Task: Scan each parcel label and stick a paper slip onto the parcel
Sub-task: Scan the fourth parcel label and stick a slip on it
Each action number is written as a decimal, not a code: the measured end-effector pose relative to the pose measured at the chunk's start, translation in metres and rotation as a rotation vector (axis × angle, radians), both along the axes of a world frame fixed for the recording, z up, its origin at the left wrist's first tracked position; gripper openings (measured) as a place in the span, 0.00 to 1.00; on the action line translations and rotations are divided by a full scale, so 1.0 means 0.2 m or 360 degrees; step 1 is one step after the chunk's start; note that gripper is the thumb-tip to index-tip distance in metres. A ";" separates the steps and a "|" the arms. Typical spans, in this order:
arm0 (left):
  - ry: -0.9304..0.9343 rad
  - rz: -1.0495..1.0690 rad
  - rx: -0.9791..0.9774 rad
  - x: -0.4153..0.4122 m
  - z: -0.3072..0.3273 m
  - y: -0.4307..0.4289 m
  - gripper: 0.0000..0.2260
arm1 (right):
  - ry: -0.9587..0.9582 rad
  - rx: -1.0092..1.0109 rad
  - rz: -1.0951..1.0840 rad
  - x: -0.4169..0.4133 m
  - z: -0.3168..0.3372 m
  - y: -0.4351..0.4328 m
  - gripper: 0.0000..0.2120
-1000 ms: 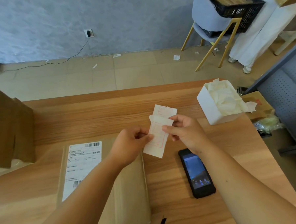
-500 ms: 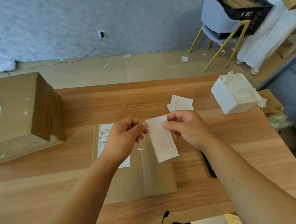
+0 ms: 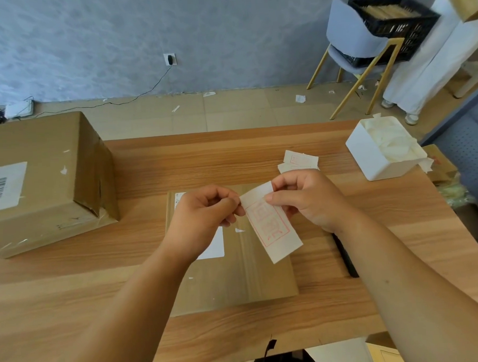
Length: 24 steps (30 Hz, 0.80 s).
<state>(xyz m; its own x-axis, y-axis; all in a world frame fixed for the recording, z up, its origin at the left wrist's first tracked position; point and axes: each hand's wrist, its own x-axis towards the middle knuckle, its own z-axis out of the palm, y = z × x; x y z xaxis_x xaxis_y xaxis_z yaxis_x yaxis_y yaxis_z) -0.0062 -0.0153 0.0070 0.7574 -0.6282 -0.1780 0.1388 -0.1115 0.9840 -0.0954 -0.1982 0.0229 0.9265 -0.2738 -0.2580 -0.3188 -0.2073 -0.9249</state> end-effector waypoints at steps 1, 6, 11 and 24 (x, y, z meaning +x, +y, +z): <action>0.0005 0.0002 -0.0015 0.00 0.00 0.00 0.09 | 0.0004 -0.0006 -0.0006 0.00 0.00 0.00 0.05; -0.0009 0.0004 -0.0061 0.00 0.00 0.00 0.11 | 0.0028 -0.0006 -0.0046 0.00 0.00 0.01 0.01; -0.0031 0.0054 -0.0072 -0.01 0.00 0.01 0.08 | -0.0035 -0.0268 -0.0339 0.01 -0.04 0.07 0.09; -0.0246 -0.0035 0.0019 -0.04 -0.01 0.01 0.05 | -0.0313 -0.0220 -0.0087 -0.02 -0.03 0.21 0.09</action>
<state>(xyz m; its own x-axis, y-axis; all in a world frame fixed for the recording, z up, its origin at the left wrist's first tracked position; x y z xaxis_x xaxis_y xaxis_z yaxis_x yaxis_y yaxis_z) -0.0143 -0.0128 0.0057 0.7624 -0.6435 -0.0682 -0.0166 -0.1248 0.9920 -0.0988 -0.1565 0.0161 0.9380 -0.3452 -0.0306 -0.1496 -0.3237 -0.9343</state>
